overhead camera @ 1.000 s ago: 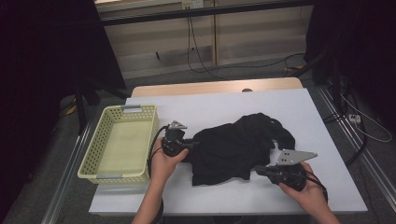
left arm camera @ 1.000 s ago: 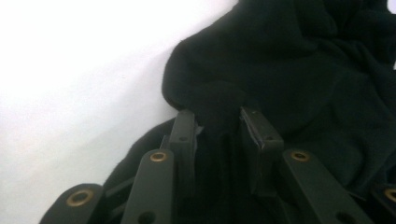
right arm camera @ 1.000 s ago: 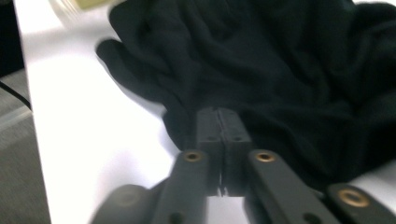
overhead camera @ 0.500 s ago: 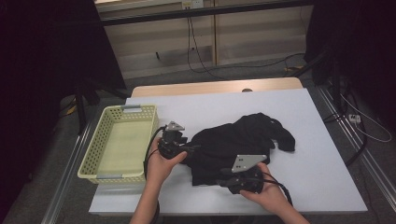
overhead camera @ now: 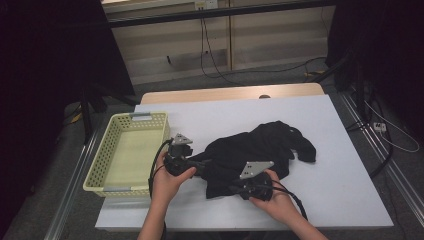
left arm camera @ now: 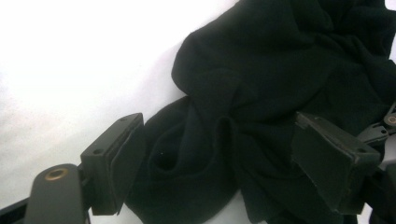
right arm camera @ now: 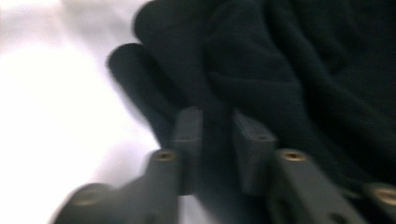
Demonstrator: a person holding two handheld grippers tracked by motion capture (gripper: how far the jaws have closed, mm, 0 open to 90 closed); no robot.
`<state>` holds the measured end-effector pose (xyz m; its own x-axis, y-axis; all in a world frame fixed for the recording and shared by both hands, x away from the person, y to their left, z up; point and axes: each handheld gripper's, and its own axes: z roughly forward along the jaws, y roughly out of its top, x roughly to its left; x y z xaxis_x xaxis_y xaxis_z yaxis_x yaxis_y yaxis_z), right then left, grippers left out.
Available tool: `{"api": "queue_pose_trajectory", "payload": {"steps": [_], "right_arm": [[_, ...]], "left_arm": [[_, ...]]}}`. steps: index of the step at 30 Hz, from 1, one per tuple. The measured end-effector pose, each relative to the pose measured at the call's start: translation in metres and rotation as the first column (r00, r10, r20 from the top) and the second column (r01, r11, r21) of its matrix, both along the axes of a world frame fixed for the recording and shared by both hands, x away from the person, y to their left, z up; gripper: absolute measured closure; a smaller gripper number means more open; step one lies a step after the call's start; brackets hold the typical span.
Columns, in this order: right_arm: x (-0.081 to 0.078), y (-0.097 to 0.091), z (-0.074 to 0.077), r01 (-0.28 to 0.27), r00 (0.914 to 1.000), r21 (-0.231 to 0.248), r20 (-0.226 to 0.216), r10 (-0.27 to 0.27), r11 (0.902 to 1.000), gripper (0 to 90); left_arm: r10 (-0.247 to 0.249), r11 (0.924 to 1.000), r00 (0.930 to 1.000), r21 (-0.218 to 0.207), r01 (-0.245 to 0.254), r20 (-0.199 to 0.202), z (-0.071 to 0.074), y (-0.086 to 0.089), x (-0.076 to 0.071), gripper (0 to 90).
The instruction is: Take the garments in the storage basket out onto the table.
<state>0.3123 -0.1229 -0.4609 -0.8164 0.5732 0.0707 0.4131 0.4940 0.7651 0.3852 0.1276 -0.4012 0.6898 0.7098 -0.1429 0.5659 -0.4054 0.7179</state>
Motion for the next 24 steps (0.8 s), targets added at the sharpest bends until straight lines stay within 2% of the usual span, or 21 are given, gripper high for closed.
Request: {"api": "queue_pose_trajectory", "payload": {"steps": [2, 6, 9, 12, 16, 22, 24], "right_arm": [[0.0, 0.001, 0.0, 0.002, 1.0, -0.005, 0.008, -0.002, 1.0, 76.9], [0.001, 0.0, 0.0, 0.008, 1.0, 0.002, 0.005, -0.008, 1.0, 87.3], [-0.001, -0.001, 0.001, -0.014, 0.9998, 0.012, 0.01, 0.014, 0.9998, 88.3], [-0.004, -0.007, 0.005, -0.027, 0.9994, 0.075, -0.019, 0.028, 0.9969, 88.6], [-0.011, -0.019, 0.012, -0.039, 0.9989, 0.098, -0.021, 0.041, 0.9945, 88.6], [-0.028, -0.047, 0.024, -0.054, 0.9971, 0.185, -0.043, 0.063, 0.9812, 88.5], [-0.033, -0.056, 0.026, -0.041, 0.9984, 0.177, -0.031, 0.048, 0.9834, 88.6]], "left_arm": [[0.009, 0.9999, 1.0, -0.006, -0.009, 0.002, 0.001, 0.0, 0.0, 17.6], [0.004, 0.9999, 1.0, -0.01, -0.004, 0.002, 0.003, 0.002, 0.0, 16.7], [0.007, 0.9999, 0.9999, -0.015, -0.007, 0.01, 0.004, 0.002, 0.001, 16.4], [0.011, 0.9997, 0.9999, -0.024, -0.011, 0.007, 0.004, 0.002, 0.001, 16.1], [0.007, 0.9997, 1.0, -0.022, -0.007, 0.005, 0.004, 0.002, 0.002, 16.0], [0.008, 0.9995, 1.0, -0.03, -0.008, -0.003, 0.005, 0.005, 0.002, 15.5], [0.015, 0.9994, 0.9999, -0.031, -0.015, -0.002, 0.006, 0.006, 0.002, 15.5]]}}
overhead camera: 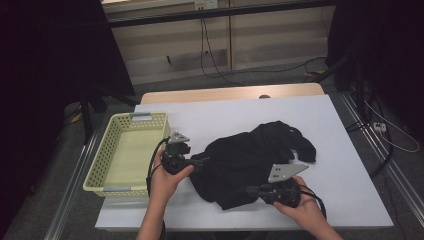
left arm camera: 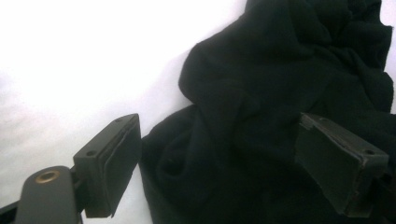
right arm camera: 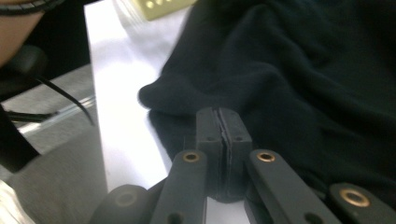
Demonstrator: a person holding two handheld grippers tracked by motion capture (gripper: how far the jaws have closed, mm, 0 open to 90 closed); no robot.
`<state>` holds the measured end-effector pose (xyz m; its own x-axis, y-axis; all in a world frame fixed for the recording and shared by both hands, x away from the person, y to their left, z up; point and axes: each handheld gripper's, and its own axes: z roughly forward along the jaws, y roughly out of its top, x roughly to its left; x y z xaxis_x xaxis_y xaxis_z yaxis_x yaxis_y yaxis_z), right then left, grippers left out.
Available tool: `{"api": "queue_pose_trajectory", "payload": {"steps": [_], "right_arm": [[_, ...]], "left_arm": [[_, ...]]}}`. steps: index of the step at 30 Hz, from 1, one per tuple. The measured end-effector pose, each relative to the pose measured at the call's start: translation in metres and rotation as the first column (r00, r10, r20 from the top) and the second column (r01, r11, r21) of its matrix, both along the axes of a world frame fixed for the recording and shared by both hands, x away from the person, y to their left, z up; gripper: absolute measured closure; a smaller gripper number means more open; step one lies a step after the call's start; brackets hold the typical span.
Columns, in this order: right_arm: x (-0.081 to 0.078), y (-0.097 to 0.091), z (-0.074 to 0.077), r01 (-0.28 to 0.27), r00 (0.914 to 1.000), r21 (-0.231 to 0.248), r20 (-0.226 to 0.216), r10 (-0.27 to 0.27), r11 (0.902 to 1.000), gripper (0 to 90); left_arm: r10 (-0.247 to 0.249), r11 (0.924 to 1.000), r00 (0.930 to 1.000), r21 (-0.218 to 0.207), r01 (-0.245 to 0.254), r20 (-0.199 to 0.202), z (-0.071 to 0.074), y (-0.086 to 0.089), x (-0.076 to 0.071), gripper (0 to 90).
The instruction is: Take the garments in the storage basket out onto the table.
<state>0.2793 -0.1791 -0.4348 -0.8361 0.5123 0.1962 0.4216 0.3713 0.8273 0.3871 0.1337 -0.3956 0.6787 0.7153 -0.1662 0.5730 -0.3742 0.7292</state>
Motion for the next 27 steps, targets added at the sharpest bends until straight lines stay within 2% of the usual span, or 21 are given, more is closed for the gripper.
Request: {"api": "queue_pose_trajectory", "payload": {"steps": [1, 3, 5, 7, 10, 11, 13, 15, 16, 18, 19, 20, 23, 27], "right_arm": [[-0.001, -0.004, 0.001, 0.005, 1.0, -0.01, -0.001, -0.005, 0.9999, 88.5], [-0.003, -0.014, 0.002, 0.027, 0.9995, 0.009, -0.017, -0.027, 0.9996, 88.5], [-0.005, -0.022, 0.005, 0.042, 0.9991, -0.028, 0.001, -0.042, 0.9987, 88.5], [-0.005, -0.03, 0.003, 0.063, 0.998, -0.031, -0.003, -0.063, 0.9976, 88.5], [0.0, -0.04, -0.002, 0.103, 0.9946, -0.069, -0.005, -0.104, 0.9923, 88.5], [0.002, -0.045, -0.003, 0.117, 0.993, -0.067, -0.011, -0.118, 0.9909, 88.5], [0.004, -0.055, -0.003, 0.166, 0.986, -0.071, 0.001, -0.167, 0.9835, 88.5], [0.006, -0.066, 0.0, 0.222, 0.9751, -0.057, 0.015, -0.221, 0.9734, 88.4], [0.006, -0.071, 0.001, 0.254, 0.9672, -0.056, 0.028, -0.252, 0.9657, 88.4], [0.007, -0.078, 0.003, 0.273, 0.9618, -0.072, 0.043, -0.271, 0.9593, 88.0], [0.008, -0.08, 0.002, 0.277, 0.9606, -0.07, 0.044, -0.274, 0.9583, 87.9], [0.008, -0.08, 0.001, 0.268, 0.963, -0.07, 0.045, -0.266, 0.9608, 87.6], [0.008, -0.077, 0.0, 0.262, 0.9646, -0.069, 0.05, -0.259, 0.9627, 84.3], [0.006, -0.064, 0.008, 0.232, 0.97, -0.036, 0.083, -0.229, 0.972, 69.1]], "left_arm": [[0.003, 1.0, 1.0, -0.008, -0.003, 0.001, -0.001, 0.001, 0.0, 15.5], [0.007, 1.0, 1.0, -0.004, -0.007, 0.0, -0.002, 0.002, 0.0, 15.5], [0.004, 1.0, 1.0, 0.003, -0.004, -0.002, -0.004, 0.001, 0.001, 15.8], [-0.01, 0.9999, 0.9999, 0.013, 0.01, -0.013, -0.007, 0.0, 0.002, 16.8], [-0.013, 0.9997, 0.9998, 0.02, 0.013, -0.013, -0.013, 0.0, 0.004, 23.9], [-0.008, 0.9996, 0.9998, 0.028, 0.008, -0.017, -0.014, 0.001, 0.004, 27.6], [-0.008, 0.9996, 0.9998, 0.025, 0.009, -0.019, -0.017, 0.002, 0.005, 33.7], [-0.04, 0.9989, 0.9976, 0.023, 0.041, -0.058, -0.02, 0.0, 0.005, 39.9], [-0.056, 0.9981, 0.9965, 0.024, 0.058, -0.062, -0.022, -0.002, 0.005, 39.8], [-0.075, 0.9965, 0.9939, 0.031, 0.078, -0.081, -0.025, -0.006, 0.005, 40.8], [-0.076, 0.9967, 0.9929, 0.024, 0.078, -0.092, -0.027, -0.007, 0.005, 45.3], [-0.08, 0.9961, 0.9915, 0.029, 0.084, -0.102, -0.029, -0.008, 0.006, 48.9], [-0.073, 0.9953, 0.9906, 0.055, 0.08, -0.116, -0.036, -0.011, 0.006, 54.3], [-0.074, 0.9938, 0.9888, 0.073, 0.084, -0.13, -0.04, -0.015, 0.005, 65.3]]}}
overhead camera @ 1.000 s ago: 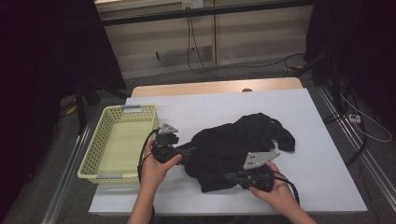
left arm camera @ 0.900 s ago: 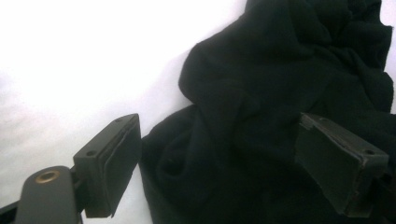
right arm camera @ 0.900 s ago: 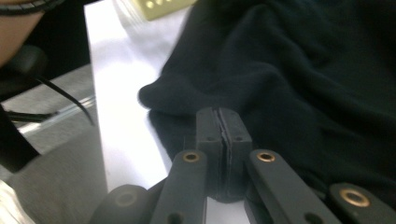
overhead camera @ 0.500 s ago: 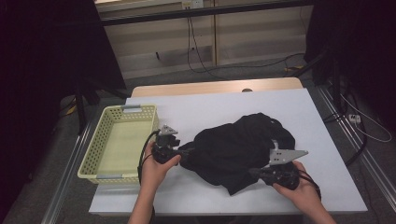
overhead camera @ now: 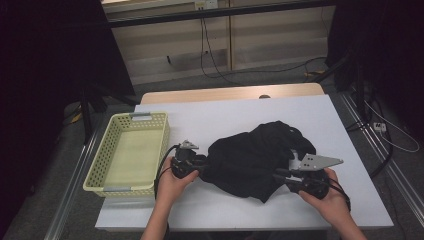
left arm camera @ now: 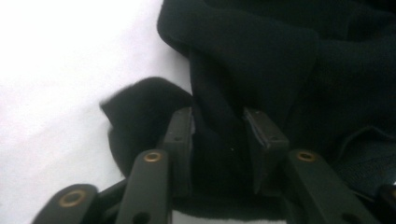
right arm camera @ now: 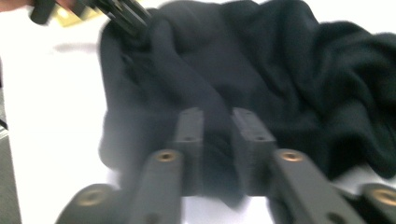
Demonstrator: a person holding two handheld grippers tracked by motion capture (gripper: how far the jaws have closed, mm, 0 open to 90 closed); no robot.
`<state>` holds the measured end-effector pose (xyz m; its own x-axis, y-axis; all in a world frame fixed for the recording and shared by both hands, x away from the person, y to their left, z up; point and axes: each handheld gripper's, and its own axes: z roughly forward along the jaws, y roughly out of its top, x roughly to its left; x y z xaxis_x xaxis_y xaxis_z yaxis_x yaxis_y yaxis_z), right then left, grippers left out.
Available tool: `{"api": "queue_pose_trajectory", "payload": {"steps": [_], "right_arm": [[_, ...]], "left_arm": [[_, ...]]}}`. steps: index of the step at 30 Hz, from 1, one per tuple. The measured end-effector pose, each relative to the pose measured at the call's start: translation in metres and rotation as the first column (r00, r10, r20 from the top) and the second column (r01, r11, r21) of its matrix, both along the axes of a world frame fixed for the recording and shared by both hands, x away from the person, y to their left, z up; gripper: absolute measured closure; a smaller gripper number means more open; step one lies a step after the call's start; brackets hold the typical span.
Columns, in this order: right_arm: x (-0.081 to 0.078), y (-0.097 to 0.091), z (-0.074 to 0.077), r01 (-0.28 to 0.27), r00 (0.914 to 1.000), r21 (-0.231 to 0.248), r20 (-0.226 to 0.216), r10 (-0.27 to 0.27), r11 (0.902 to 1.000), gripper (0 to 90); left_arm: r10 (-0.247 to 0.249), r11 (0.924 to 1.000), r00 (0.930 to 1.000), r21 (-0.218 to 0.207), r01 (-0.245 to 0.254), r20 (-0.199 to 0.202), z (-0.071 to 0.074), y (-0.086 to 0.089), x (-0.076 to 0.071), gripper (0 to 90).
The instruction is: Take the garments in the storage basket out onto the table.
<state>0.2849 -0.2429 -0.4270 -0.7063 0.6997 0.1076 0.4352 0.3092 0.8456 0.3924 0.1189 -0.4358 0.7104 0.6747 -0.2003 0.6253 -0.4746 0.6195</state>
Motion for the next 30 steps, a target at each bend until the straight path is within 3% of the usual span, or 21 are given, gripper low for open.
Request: {"api": "queue_pose_trajectory", "payload": {"steps": [4, 6, 12, 15, 18, 19, 22, 27, 30], "right_arm": [[-0.004, 0.019, 0.011, -0.01, 0.9984, -0.007, 0.056, 0.011, 0.9999, 49.1], [-0.005, 0.028, 0.013, -0.04, 0.9967, -0.008, 0.07, 0.04, 0.9992, 48.4], [0.0, 0.07, 0.005, -0.146, 0.9879, -0.033, 0.046, 0.148, 0.9887, 47.2], [0.004, 0.094, -0.005, -0.193, 0.9811, -0.031, 0.006, 0.193, 0.9807, 48.4], [0.008, 0.114, -0.019, -0.238, 0.9713, -0.107, -0.037, 0.235, 0.9655, 49.0], [0.009, 0.118, -0.023, -0.242, 0.9702, -0.133, -0.047, 0.238, 0.9611, 50.5], [0.009, 0.12, -0.032, -0.207, 0.9781, -0.167, -0.06, 0.199, 0.9641, 56.6], [0.011, 0.111, -0.033, -0.215, 0.9763, -0.148, -0.054, 0.209, 0.9653, 82.8], [0.012, 0.106, -0.033, -0.238, 0.9704, -0.129, -0.074, 0.23, 0.9628, 86.7]], "left_arm": [[-0.013, 0.9999, 0.9999, 0.007, 0.012, 0.009, 0.004, -0.003, -0.002, 70.2], [-0.021, 0.9997, 0.9996, 0.011, 0.021, 0.019, 0.007, -0.004, -0.002, 72.1], [-0.04, 0.9991, 0.9985, 0.014, 0.04, 0.036, 0.018, -0.007, -0.001, 75.2], [-0.036, 0.9993, 0.9989, 0.004, 0.036, 0.029, 0.018, -0.007, 0.001, 76.2], [-0.043, 0.9991, 0.9986, 0.002, 0.043, 0.031, 0.019, -0.009, 0.003, 76.8], [-0.036, 0.9994, 0.9989, 0.0, 0.036, 0.03, 0.019, -0.01, 0.002, 76.9], [-0.035, 0.9994, 0.999, 0.007, 0.035, 0.029, 0.019, -0.011, 0.002, 76.5], [-0.014, 0.9999, 0.999, 0.001, 0.014, 0.044, 0.022, -0.008, 0.005, 75.9], [0.012, 0.9998, 0.9985, 0.012, -0.013, 0.053, 0.025, -0.003, 0.004, 77.4]]}}
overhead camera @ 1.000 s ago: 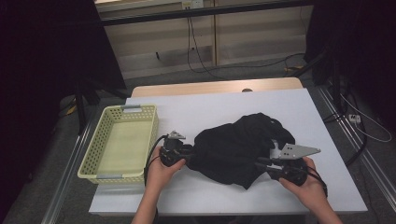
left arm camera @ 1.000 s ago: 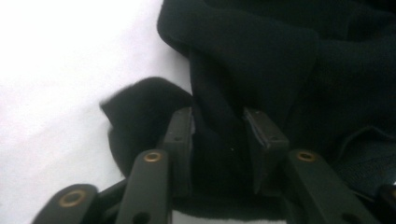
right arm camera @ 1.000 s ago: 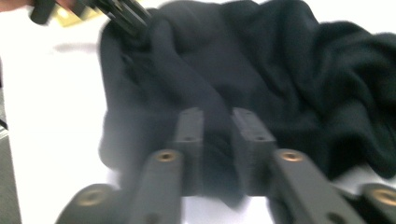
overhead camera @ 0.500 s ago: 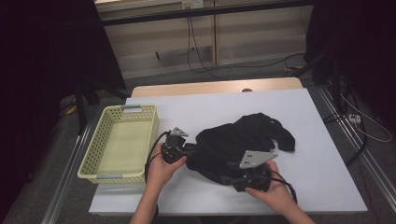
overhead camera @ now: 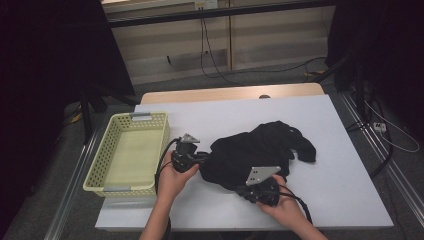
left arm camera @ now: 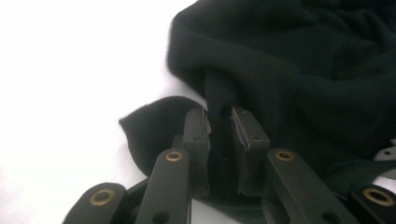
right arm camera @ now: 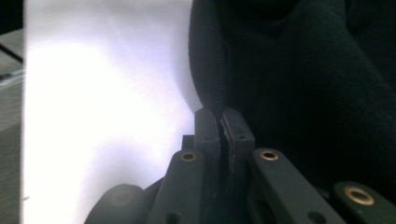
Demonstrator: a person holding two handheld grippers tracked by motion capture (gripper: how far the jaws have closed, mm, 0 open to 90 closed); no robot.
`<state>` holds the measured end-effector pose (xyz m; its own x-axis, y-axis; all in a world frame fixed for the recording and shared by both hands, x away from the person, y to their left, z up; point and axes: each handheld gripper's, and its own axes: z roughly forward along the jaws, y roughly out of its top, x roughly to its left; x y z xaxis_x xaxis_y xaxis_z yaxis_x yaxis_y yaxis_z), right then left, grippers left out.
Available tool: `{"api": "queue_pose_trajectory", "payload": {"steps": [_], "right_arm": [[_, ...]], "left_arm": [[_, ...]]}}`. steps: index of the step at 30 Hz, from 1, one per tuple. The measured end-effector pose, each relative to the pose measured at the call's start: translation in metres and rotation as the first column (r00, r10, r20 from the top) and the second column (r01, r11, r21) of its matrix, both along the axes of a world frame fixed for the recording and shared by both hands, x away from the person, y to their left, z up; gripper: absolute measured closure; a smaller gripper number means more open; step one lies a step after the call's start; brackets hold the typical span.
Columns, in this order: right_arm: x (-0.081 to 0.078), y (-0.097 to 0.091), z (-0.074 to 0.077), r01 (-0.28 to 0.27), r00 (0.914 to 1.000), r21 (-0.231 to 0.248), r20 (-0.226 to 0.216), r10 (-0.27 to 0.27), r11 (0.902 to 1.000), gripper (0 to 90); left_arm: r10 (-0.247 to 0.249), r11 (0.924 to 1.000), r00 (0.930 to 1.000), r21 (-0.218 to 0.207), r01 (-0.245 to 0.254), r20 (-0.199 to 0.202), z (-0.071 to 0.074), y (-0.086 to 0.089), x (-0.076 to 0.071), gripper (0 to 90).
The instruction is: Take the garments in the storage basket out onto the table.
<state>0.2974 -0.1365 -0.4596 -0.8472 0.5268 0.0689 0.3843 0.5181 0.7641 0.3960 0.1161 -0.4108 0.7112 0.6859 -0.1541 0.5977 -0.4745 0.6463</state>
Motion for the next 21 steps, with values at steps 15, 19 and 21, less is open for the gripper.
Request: {"api": "queue_pose_trajectory", "payload": {"steps": [15, 19, 21], "right_arm": [[-0.025, -0.012, 0.007, -0.132, 0.9906, 0.057, -0.03, 0.134, 0.9896, 68.5], [-0.021, -0.01, 0.013, -0.101, 0.9949, 0.09, 0.02, 0.099, 0.9908, 54.1], [-0.017, -0.007, 0.016, -0.077, 0.9968, 0.097, 0.031, 0.074, 0.9923, 48.2]], "left_arm": [[0.046, 0.9987, 0.9989, -0.023, -0.046, 0.002, -0.002, 0.011, 0.001, 77.8], [0.02, 0.9991, 0.9998, -0.038, -0.02, 0.005, -0.005, 0.006, 0.001, 52.7], [0.0, 0.999, 0.9999, -0.044, 0.0, 0.015, -0.004, 0.005, 0.0, 46.1]]}}
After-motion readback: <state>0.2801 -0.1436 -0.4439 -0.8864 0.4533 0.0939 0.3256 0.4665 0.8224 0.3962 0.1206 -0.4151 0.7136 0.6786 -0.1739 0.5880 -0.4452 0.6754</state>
